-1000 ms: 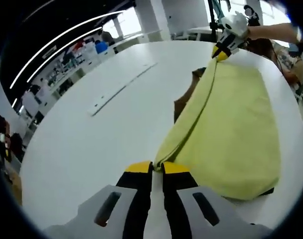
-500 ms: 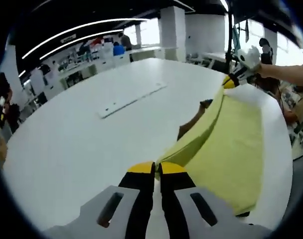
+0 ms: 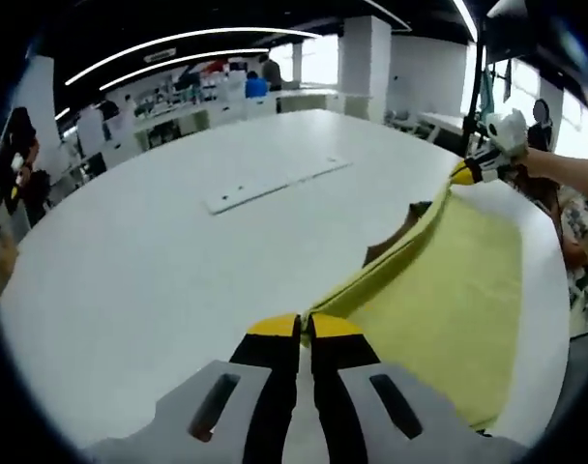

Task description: Fold the garment on the visible template until the final outline fits inside the template.

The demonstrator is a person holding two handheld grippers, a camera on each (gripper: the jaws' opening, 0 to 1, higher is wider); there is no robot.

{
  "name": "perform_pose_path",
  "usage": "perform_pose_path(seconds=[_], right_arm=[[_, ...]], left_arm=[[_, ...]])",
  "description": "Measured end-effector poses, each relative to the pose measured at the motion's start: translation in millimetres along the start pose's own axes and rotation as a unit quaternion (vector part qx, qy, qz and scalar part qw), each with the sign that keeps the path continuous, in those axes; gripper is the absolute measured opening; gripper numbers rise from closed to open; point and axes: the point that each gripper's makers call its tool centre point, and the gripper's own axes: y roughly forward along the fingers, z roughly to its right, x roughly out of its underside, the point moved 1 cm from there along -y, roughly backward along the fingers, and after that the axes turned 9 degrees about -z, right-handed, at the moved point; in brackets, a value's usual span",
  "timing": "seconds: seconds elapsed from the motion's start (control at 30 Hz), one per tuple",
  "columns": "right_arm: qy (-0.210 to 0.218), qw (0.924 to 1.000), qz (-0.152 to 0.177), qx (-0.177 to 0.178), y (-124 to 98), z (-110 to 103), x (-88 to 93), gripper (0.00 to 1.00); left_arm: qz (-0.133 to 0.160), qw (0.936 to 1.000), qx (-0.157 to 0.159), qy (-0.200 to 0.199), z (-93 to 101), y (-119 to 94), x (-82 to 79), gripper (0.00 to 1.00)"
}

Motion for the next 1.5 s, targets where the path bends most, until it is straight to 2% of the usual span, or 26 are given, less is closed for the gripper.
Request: perform_pose_path(seconds=[0.17,0.27,0.33,0.43,0.5,0.57,0.67,0.83,0.93,1.17,1.5], right_arm=[[0.018,0.9998,0.0,0.007,4.1,4.8,1.0,0.0],[0.02,0.9997,0.002,0.011,4.4,6.1,-0.3,0.03],[0.022,0.9996,-0.001,0.015,3.9,6.9,0.8,0.06],[0.039,0.9992,-0.009,0.003,3.5,4.1,5.1,0.18],[0.046,0.9988,-0.017,-0.005,2.3,1.4,9.1,0.29],[0.054,0.9983,-0.02,-0.013,0.1,-0.4,11.4,0.35],[0.082,0.9958,-0.018,-0.037,-5.5,-5.2,11.1,0.41],[0.091,0.9939,-0.014,-0.06,-19.6,-21.8,7.1,0.58],[0.091,0.9932,-0.013,-0.071,-27.2,-32.8,5.7,0.65],[0.071,0.9933,-0.017,-0.09,-44.6,-54.4,7.8,0.72],[0.056,0.9926,-0.027,-0.105,-65.9,-71.5,24.6,0.79]], left_arm=[[-0.011,0.9998,-0.013,-0.013,-4.2,7.0,3.2,0.02],[-0.016,0.9992,-0.037,0.006,-10.6,5.8,4.2,0.04],[-0.017,0.9991,-0.039,0.0,-13.6,3.9,4.9,0.05],[-0.001,0.999,-0.039,-0.022,-17.4,-1.1,2.6,0.18],[0.001,0.9989,-0.039,-0.025,-18.1,-4.8,3.6,0.21],[0.006,0.9989,-0.038,-0.025,-18.1,-8.1,4.0,0.24],[0.023,0.9983,-0.021,-0.05,-13.0,-14.9,2.8,0.31],[0.04,0.9978,0.003,-0.052,0.4,-27.1,2.5,0.42],[0.043,0.9981,0.011,-0.044,8.9,-33.8,4.9,0.47],[0.063,0.9969,0.027,-0.038,24.2,-54.1,8.4,0.6],[0.076,0.9956,0.037,-0.041,39.4,-74.7,17.4,0.68]])
